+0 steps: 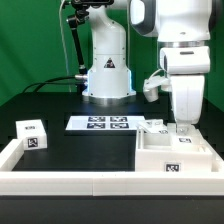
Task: Assemble cabinet
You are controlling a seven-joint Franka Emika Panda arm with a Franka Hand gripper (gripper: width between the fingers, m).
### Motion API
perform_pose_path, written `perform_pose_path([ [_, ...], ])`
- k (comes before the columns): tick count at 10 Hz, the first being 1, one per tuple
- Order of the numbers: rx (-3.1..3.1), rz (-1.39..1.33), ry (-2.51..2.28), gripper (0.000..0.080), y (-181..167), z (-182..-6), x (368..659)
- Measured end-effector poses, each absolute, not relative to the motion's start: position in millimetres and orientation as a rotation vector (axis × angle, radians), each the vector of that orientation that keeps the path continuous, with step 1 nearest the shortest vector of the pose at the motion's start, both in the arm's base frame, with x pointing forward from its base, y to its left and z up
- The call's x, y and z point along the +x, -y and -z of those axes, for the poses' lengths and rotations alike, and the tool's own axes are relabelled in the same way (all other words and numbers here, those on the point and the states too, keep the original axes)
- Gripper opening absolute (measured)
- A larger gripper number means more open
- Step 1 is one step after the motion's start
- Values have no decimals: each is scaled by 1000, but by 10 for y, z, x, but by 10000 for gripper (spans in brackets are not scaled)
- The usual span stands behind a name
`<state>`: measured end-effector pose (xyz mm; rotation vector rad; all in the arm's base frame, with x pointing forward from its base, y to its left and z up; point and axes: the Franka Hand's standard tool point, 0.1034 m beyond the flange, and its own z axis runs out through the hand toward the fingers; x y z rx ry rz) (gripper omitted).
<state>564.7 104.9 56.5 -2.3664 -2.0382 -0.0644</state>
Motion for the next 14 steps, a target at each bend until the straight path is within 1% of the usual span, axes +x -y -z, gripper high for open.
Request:
perform_pose_path([
  [2, -2368, 35, 2024, 70, -1028, -554, 5788],
  [5, -2359, -11, 2017, 71, -1025, -556, 5787],
  [7, -2387, -7, 1995, 71, -1028, -609, 5695],
  [8, -2387, -6, 1998, 248, -1021, -640, 5663],
  [9, -2391, -1, 2003, 382, -1014, -689, 5652],
  [10, -2394, 5, 2010, 382, -1009, -757, 5637],
  [11, -2398, 3, 2017, 602, -999, -837, 5570],
  [12, -2394, -6, 2026, 728, -1003, -889, 5467],
  [13, -2390, -3, 2038, 777, -1029, -932, 5331],
  [14, -2379, -4, 2053, 777, -1057, -945, 5134],
])
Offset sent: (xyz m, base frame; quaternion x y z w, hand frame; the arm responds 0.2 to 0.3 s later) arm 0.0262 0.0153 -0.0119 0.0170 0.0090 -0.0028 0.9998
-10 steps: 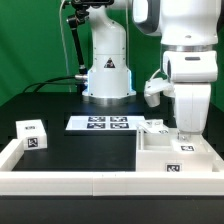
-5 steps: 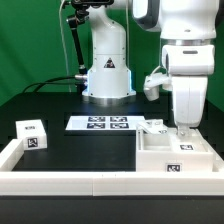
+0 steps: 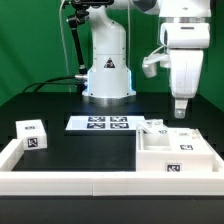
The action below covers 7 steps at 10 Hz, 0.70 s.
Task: Assemble cabinet
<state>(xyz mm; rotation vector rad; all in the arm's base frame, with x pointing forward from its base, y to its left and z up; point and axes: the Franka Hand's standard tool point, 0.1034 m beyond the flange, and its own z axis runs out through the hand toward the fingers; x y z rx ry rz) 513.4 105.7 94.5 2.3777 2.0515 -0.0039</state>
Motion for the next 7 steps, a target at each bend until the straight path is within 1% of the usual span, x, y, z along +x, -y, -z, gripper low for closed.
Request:
perform_pose_path([
  [1, 2370, 10, -2064, 795, -1075, -918, 4969],
  [3, 2462, 38, -1974, 798, -1135, -813, 4703],
  [6, 2453, 40, -1987, 797, -1108, -809, 4715],
  [7, 2300, 2, -2155, 797, -1052, -795, 4723],
])
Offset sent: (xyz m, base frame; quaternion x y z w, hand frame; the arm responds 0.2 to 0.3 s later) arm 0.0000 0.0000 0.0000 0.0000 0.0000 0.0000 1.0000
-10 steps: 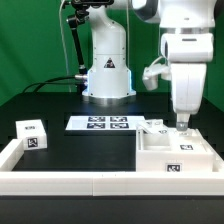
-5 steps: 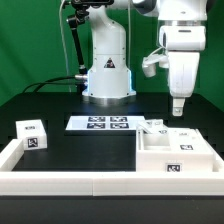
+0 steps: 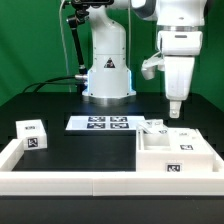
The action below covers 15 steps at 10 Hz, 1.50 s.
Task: Assemble cabinet
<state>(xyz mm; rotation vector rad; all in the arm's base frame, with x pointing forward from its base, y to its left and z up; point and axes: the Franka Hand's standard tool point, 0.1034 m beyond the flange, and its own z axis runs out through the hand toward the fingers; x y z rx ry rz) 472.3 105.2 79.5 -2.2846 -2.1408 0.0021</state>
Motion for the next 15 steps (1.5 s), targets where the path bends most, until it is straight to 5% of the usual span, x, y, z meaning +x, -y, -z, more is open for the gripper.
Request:
perform_pose_path([
  [9, -1901, -9, 2468, 797, -812, -686, 4430],
  [15, -1843, -18, 2441, 797, -947, -344, 3898],
])
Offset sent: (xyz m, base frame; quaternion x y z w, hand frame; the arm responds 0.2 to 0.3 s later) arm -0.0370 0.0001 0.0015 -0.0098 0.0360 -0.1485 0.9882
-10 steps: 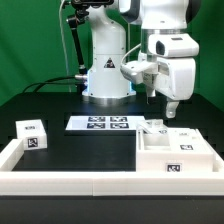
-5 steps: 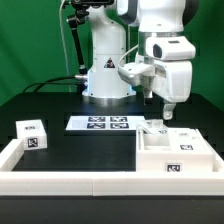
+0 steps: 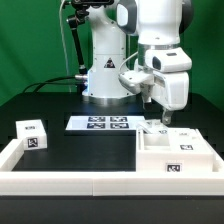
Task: Assemble cabinet
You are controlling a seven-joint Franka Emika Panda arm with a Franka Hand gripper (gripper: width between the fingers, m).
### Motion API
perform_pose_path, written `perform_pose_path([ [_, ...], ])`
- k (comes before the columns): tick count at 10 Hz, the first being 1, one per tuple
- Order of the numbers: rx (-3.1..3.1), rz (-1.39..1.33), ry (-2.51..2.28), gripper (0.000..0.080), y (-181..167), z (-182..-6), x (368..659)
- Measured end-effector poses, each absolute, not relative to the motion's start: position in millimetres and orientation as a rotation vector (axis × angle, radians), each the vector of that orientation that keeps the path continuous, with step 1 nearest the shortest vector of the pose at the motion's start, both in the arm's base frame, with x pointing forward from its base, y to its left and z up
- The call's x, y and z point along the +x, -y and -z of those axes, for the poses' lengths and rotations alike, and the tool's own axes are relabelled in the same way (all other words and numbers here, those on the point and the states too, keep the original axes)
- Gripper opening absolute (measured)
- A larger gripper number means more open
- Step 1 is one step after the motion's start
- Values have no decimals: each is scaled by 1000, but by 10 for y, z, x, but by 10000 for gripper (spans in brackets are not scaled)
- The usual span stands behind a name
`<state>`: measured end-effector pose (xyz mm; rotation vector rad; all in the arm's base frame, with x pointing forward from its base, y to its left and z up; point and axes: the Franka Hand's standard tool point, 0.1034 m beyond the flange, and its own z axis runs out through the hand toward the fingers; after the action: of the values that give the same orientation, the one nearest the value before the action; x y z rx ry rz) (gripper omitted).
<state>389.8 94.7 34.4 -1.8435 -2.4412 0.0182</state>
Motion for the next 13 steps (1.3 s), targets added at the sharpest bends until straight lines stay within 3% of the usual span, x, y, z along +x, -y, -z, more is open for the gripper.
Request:
perform_pose_path([
  [2, -1832, 0, 2426, 797, -1001, -196, 3806],
  [4, -1830, -7, 2416, 797, -999, -157, 3781],
  [5, -1832, -8, 2412, 672, -999, -150, 3775],
  [6, -1834, -9, 2410, 672, -997, -150, 3774],
  [9, -1842, -16, 2397, 247, -961, -121, 3759],
  [10, -1846, -21, 2389, 247, -936, -101, 3749],
  [11, -1854, -18, 2386, 73, -916, -105, 3762],
  [13, -1859, -14, 2387, 71, -913, -121, 3780],
])
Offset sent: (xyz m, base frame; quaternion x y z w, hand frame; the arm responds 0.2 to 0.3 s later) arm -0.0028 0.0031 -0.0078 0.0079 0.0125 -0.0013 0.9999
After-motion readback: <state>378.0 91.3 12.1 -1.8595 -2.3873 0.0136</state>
